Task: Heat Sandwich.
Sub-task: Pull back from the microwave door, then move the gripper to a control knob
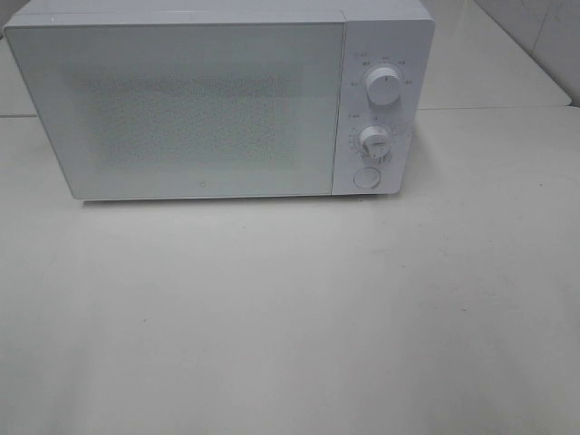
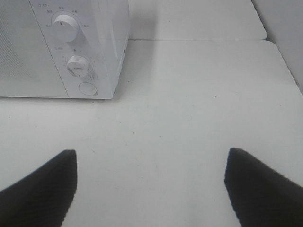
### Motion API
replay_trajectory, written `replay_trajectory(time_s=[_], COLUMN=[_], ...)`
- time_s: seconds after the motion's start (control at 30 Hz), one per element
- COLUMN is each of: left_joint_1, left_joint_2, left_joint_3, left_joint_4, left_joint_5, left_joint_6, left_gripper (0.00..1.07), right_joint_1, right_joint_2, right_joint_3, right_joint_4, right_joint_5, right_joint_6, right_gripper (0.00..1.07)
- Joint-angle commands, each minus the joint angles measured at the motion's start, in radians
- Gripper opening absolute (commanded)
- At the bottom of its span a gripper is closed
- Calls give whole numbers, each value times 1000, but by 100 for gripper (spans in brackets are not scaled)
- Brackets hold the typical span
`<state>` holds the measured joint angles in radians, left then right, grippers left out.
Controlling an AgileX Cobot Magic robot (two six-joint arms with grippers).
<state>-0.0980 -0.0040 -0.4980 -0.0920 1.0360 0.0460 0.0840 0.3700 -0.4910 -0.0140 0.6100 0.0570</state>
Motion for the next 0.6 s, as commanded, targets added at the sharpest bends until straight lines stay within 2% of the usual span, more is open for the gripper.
replay_trajectory(time_s=[0.03,0.27,0.4,0.6], left_joint_1=[4,4,4,4], left_joint_2=[-27,-27,-27,-27], left_joint_3=[4,4,4,4], left_joint_4=[-6,-6,-6,-6], left_joint_5=[-8,-8,-8,-8], left_joint_6=[-2,-2,-2,-2], left_gripper=[103,103,103,103], right_joint_1=[-4,-4,-4,-4], right_joint_2=[75,227,367,453], right_joint_3=[13,14,14,14], right_joint_4=[-4,-4,-4,-4], right_joint_5=[-118,-265,-404,-499], right_joint_6=[-4,-12,-12,-12], right_gripper=[82,81,80,79])
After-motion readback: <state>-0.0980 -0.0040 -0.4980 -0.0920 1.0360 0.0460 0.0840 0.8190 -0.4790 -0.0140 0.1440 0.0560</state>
